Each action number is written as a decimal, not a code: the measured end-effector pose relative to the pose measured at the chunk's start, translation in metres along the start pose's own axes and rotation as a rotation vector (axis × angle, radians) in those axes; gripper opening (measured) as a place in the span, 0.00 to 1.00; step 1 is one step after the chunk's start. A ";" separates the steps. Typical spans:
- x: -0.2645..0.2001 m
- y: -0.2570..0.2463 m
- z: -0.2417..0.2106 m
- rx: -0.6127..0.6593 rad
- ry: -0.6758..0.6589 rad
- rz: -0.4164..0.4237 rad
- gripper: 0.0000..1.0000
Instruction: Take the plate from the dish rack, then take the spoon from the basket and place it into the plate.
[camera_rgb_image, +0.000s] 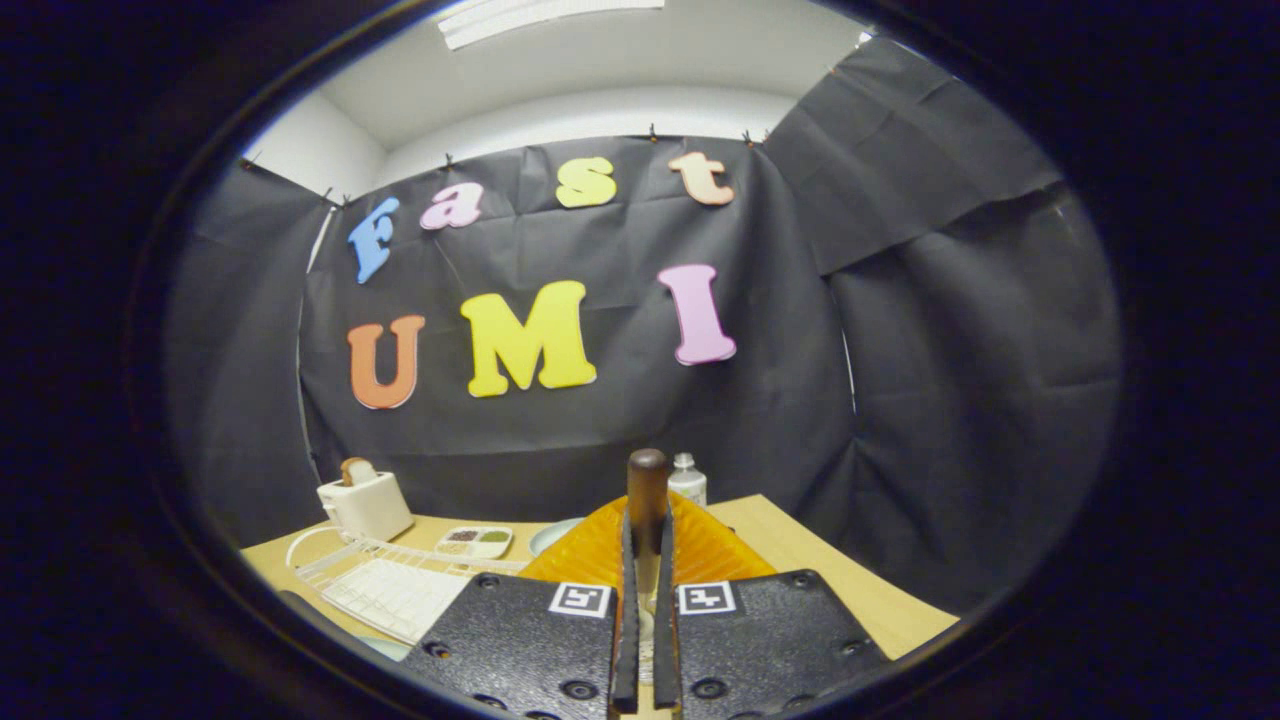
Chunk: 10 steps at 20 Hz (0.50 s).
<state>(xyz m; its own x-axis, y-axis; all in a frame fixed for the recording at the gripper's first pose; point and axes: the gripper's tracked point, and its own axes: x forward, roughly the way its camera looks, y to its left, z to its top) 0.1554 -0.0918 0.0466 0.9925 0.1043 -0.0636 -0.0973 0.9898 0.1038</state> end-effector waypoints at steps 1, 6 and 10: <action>-0.010 0.012 0.000 -0.011 -0.002 0.016 0.11; -0.053 0.078 -0.022 -0.002 0.043 0.122 0.11; -0.081 0.133 -0.062 -0.001 0.095 0.205 0.11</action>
<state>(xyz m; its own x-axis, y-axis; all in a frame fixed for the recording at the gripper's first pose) 0.0571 0.0372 0.0036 0.9404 0.3123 -0.1343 -0.2968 0.9469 0.1237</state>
